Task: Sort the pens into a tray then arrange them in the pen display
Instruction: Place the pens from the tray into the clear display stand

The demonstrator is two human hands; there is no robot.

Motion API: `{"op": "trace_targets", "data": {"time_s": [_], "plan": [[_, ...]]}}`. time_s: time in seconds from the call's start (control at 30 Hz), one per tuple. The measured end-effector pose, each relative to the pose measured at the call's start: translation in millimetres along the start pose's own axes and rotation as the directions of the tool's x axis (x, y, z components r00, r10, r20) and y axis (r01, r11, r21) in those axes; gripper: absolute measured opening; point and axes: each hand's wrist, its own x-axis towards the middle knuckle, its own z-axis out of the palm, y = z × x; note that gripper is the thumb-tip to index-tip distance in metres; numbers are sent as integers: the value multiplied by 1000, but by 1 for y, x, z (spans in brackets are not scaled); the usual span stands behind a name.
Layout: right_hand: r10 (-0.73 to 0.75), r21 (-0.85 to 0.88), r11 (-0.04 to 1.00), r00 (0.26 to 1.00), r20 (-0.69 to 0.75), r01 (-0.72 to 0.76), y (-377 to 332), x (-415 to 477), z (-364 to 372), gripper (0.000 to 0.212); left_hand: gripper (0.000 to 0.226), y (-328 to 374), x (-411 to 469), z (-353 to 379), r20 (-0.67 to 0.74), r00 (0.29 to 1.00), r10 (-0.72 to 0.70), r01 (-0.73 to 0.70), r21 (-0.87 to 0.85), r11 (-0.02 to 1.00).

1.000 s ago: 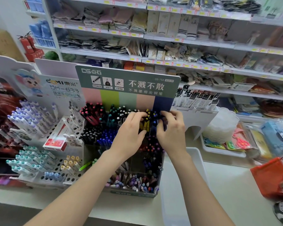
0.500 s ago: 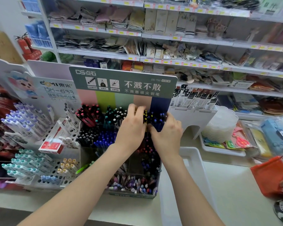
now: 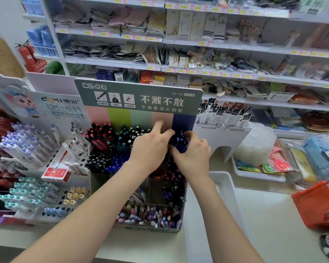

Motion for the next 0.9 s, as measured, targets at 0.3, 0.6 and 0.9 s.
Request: {"op": "trace_targets", "data": {"time_s": [0.3,0.6,0.9], "plan": [[-95,-121,989,995,-44,89,-7,4,10,35,46,-6,-14,5,-120,981,-153,158,32,987],[-165,235,963,980,112,136,-7,0,-8,69,42,-12,-27,14,-236,958,-166,134,-146,980],[-256,111,963,963,82,246,4,-12,4,60,37,-10,-40,18,-280,942,-186,114,-254,960]]}}
